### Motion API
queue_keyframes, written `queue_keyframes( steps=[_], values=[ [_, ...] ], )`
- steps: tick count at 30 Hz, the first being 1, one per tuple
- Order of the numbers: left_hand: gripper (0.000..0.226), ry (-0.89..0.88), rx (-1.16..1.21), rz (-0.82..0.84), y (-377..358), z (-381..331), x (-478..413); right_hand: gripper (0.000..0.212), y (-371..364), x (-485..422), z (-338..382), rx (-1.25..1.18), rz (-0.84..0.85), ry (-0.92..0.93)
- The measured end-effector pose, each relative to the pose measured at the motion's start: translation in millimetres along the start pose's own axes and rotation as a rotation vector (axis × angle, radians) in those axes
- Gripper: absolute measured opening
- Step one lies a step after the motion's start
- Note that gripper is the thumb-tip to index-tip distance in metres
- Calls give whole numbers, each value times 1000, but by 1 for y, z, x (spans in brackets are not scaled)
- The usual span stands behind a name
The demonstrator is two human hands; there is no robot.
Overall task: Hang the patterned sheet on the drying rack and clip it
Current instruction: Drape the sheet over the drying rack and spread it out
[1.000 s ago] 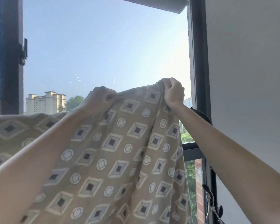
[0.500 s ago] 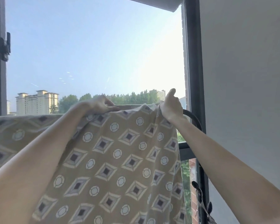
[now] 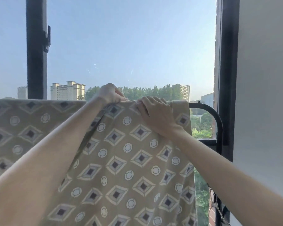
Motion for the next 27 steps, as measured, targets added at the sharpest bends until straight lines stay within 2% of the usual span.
queue_keyframes(
  steps=[4, 8, 10, 12, 14, 16, 18, 21, 25, 27],
  values=[
    [31, 36, -209, -142, 26, 11, 22, 41, -23, 4, 35, 81, 156, 95],
    [41, 4, -223, -212, 58, 35, 46, 42, -39, -3, 68, 154, 203, 88],
    [46, -38, -228, -176, 75, 51, 61, 43, -43, -6, 82, 144, 209, 76],
    [49, -115, -259, -57, 84, 63, 79, 43, -48, -8, 97, 140, 198, 75],
    [42, -152, -257, 73, 91, 75, 98, 42, -56, -11, 113, 130, 217, 67],
    [36, -172, -234, 136, 102, 92, 113, 42, -66, -15, 129, 82, 270, 59],
    [39, -155, -221, 129, 121, 111, 123, 39, -70, -19, 140, 7, 320, 40],
    [31, -172, -244, 76, 143, 127, 126, 35, -67, -23, 143, -73, 363, -27],
    [26, -267, -242, 55, 148, 114, 118, 30, -58, -24, 141, -158, 359, -90],
    [24, -294, -268, 39, 150, 108, 111, 34, -57, -28, 138, -160, 353, -113]
  ],
)
Point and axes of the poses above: each hand's wrist, its own x-axis away from the middle knuckle, its own y-axis out of the back of the hand, z = x × y, the point moved 9 cm from there along -x, towards the middle knuckle, and after that the axes turned 15 degrees about -y, right-handed, at the moved point
